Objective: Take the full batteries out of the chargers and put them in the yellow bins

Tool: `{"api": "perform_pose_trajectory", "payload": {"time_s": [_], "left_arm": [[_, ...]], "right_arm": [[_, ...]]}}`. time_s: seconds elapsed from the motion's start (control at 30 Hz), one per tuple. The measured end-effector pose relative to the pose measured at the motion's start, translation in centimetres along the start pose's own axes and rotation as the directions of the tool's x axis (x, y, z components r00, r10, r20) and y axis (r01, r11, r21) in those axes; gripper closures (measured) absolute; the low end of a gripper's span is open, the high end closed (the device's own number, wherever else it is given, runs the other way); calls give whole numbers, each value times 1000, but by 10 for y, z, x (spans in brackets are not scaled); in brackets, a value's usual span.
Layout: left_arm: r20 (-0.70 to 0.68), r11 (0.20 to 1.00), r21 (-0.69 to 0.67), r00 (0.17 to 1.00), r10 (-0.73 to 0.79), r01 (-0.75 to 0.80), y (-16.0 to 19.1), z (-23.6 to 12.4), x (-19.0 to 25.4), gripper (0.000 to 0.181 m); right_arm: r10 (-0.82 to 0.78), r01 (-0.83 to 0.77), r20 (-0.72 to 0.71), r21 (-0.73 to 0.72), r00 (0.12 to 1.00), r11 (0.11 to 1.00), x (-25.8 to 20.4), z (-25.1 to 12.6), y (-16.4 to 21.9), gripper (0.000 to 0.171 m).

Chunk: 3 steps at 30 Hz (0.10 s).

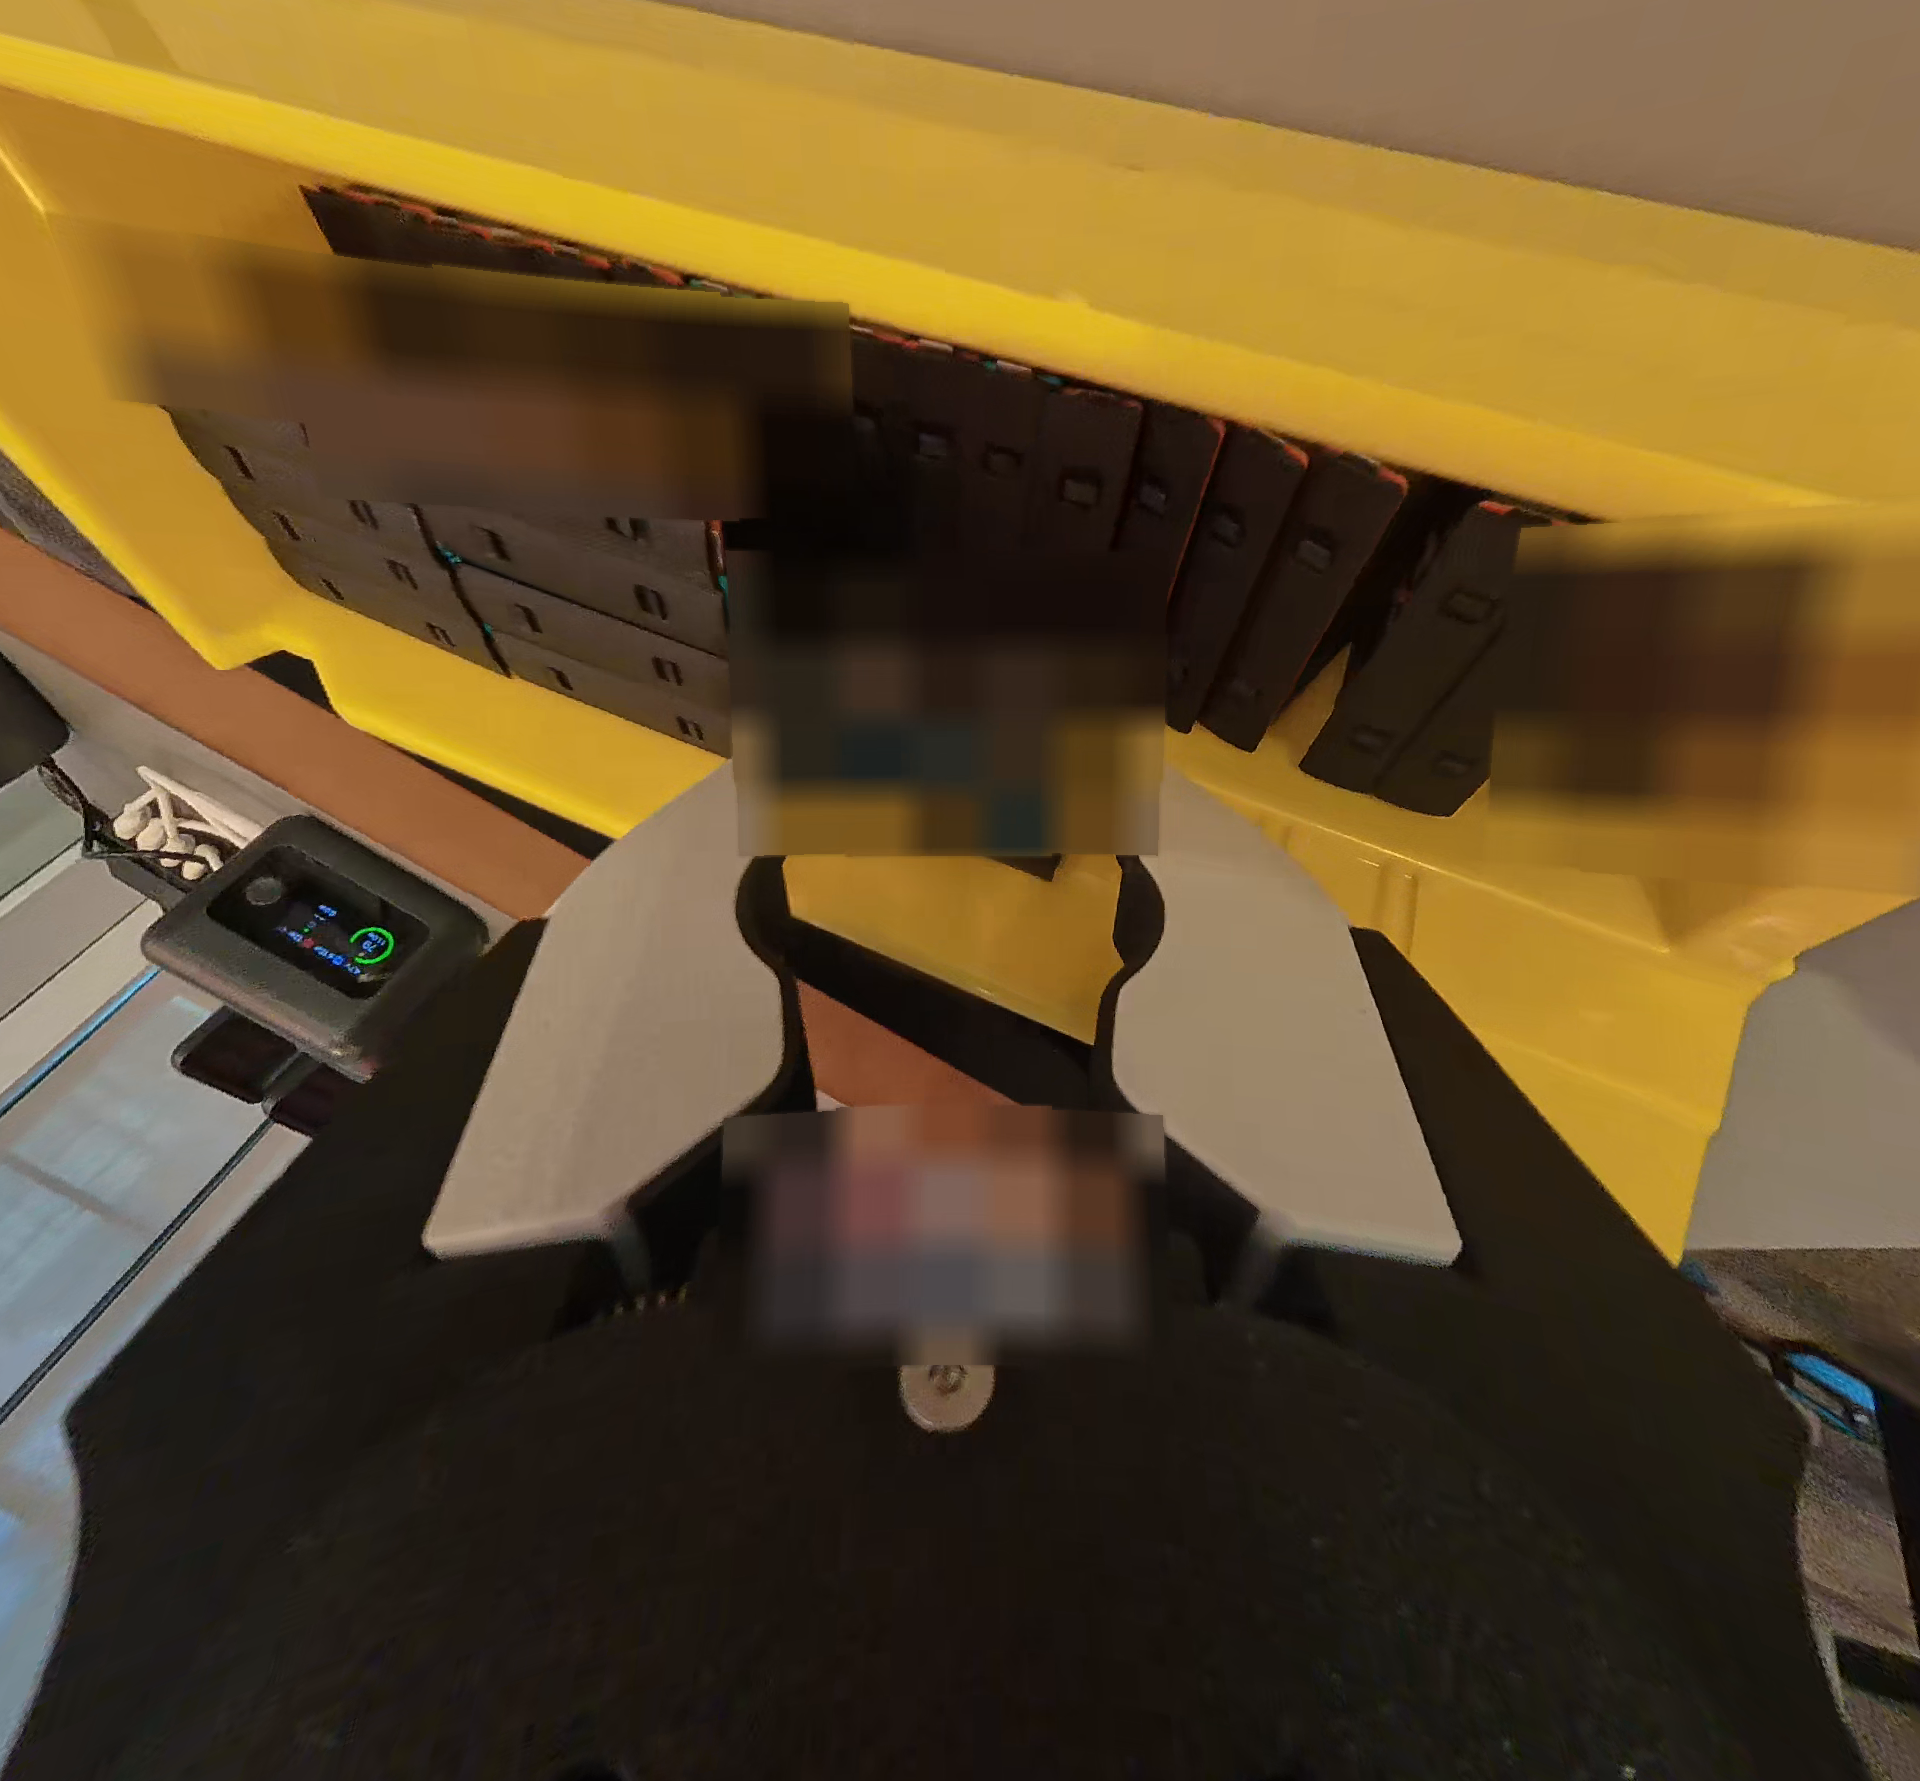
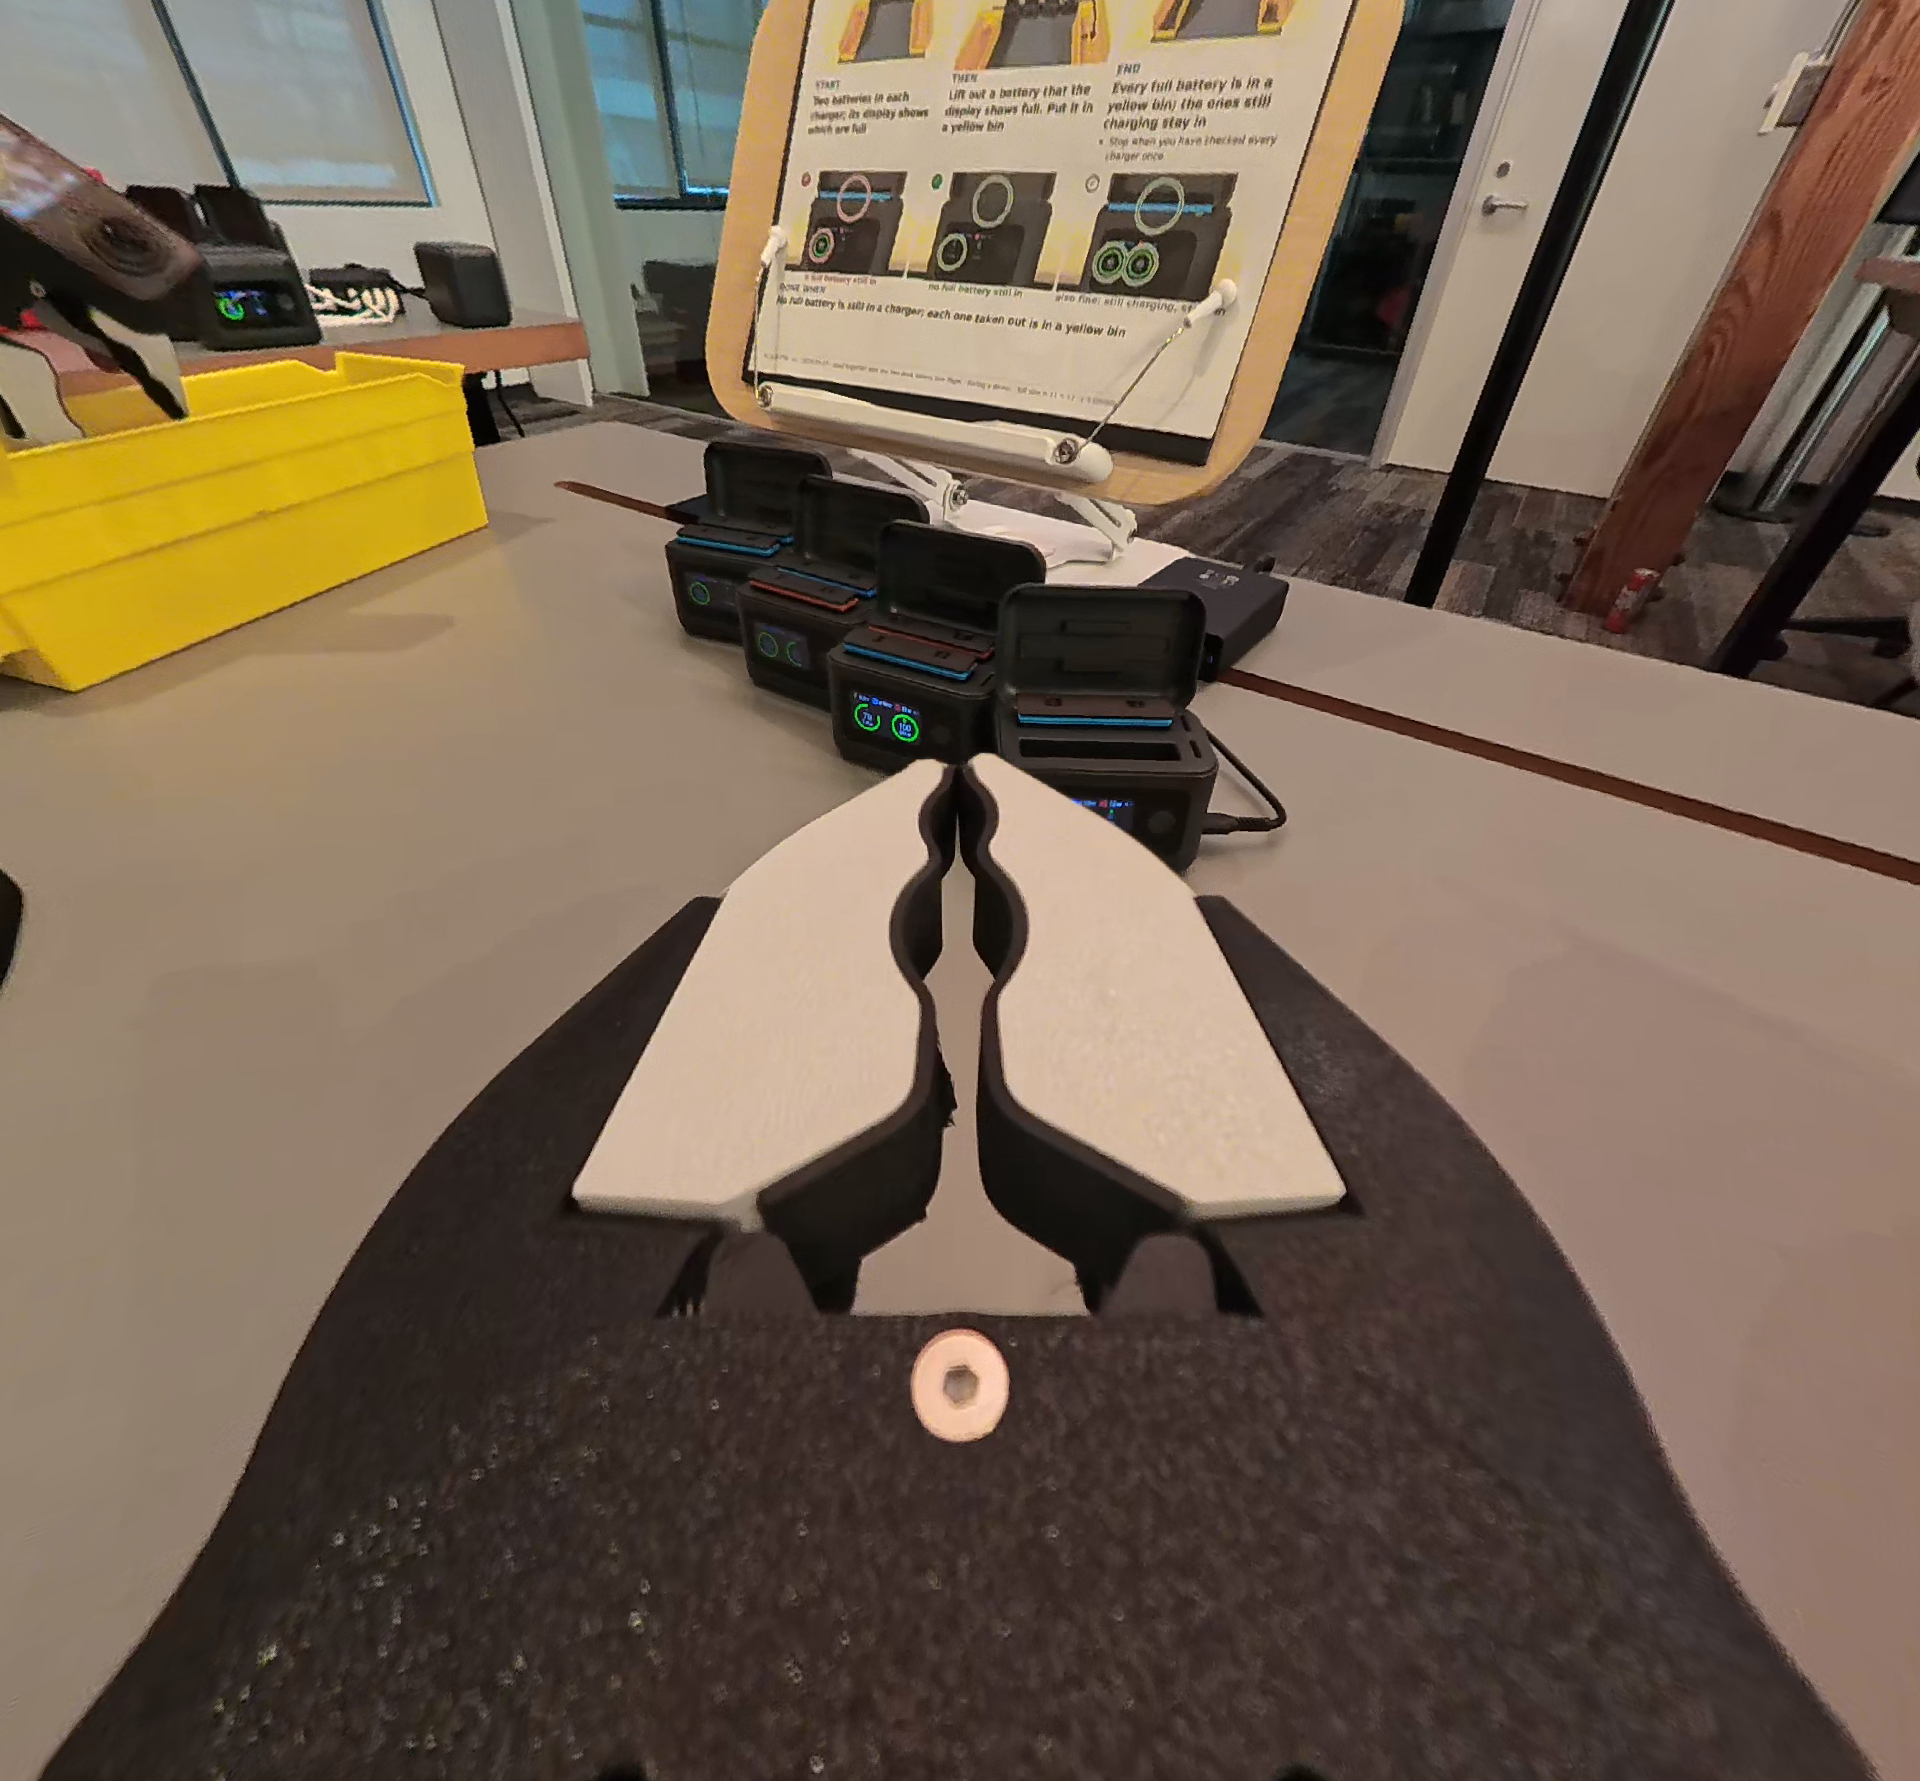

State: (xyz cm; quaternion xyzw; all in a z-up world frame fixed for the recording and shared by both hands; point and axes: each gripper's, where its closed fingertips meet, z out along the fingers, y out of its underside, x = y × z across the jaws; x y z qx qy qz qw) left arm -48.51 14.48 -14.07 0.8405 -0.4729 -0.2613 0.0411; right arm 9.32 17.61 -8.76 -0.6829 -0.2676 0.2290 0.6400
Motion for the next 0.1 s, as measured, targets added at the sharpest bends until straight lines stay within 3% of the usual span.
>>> {"api": "perform_pose_trajectory", "payload": {"time_s": [0.1], "left_arm": [[-10,999,-37,1000,5,-5,1,1,-1,119]], "right_arm": [[-16,16,-6,15,1000,1000,-1,-2,-4,171]]}}
